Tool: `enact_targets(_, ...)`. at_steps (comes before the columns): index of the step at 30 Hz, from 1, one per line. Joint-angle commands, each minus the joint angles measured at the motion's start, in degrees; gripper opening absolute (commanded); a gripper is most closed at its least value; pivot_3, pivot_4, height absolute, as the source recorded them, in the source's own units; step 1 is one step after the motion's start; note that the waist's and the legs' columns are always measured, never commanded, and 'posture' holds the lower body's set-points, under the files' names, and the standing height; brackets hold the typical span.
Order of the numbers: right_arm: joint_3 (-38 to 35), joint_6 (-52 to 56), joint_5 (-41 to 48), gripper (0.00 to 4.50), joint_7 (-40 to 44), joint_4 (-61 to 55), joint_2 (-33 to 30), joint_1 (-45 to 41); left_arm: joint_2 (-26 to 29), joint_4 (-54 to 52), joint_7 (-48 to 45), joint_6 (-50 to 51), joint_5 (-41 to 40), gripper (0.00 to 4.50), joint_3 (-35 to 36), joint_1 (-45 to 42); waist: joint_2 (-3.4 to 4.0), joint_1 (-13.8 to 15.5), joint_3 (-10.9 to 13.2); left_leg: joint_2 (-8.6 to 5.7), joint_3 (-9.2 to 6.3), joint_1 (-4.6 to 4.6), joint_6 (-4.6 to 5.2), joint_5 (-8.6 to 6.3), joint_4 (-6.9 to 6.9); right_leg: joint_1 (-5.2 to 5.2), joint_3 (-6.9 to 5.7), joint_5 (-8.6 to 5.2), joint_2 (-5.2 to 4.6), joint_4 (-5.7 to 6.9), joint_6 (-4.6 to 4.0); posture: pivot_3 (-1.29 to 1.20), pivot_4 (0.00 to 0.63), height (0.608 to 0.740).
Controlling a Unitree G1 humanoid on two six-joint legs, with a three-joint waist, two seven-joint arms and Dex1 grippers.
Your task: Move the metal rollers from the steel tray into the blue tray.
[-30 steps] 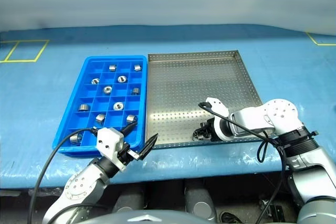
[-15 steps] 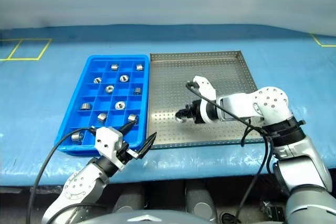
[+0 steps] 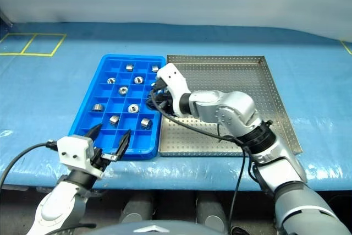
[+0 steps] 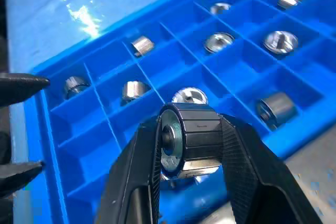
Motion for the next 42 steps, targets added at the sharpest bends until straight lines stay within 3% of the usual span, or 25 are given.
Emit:
enact_targets(1,1.7,-5.5,-7.1,1.26,6.8,1.3,3.5,-0.4,-1.5,-5.3,1.3,-3.4,1.6,4.50,0.4,5.7,-0.02,0.8,0.0,0.00,0.00,0.00,0.00,0.00,0.00,0.01,-0.01,-0.02,-0.01,0.00,-0.03,0.43,0.150,0.740)
enact_targets(11,6.9,-11.2,-20.7,1.26,18.9,4.7,9.7,3.5,-4.5,-7.9,2.3,-9.0,3.7,4.50,-1.4,18.4,-0.08,5.7,0.1,0.00,0.04,-0.11,-0.02,-0.01,-0.03,-0.20,-0.04,-0.08,-0.04,-0.03,-0.11,0.54,0.150,0.740)
enact_targets(21,7.8,-9.1,-27.8,1.26,24.4,3.7,7.8,8.8,-3.9,-7.2,1.5,-8.3,4.1,4.50,-2.9,16.4,-0.09,8.2,0.1,0.01,0.06,-0.11,-0.07,-0.05,-0.03,-0.27,-0.06,-0.11,-0.05,-0.10,-0.12,0.50,0.150,0.740)
enact_targets(31,2.4,-6.7,-28.3,4.47,24.3,-0.6,9.4,11.6,-1.7,-6.6,-0.3,-4.5,2.5,4.50,-2.2,10.7,-0.09,7.9,0.1,0.02,0.10,-0.11,-0.11,-0.07,-0.10,-0.24,-0.07,-0.12,-0.05,-0.14,-0.14,0.41,0.150,0.740)
enact_targets(42,-8.5,-6.9,-29.3,4.47,17.2,-6.5,9.9,17.4,2.2,-4.3,-4.3,1.6,-1.5,4.50,0.3,-0.2,-0.11,4.5,0.1,0.04,0.15,-0.06,-0.14,-0.07,-0.03,-0.17,-0.07,-0.12,-0.05,-0.08,-0.15,0.26,0.150,0.740)
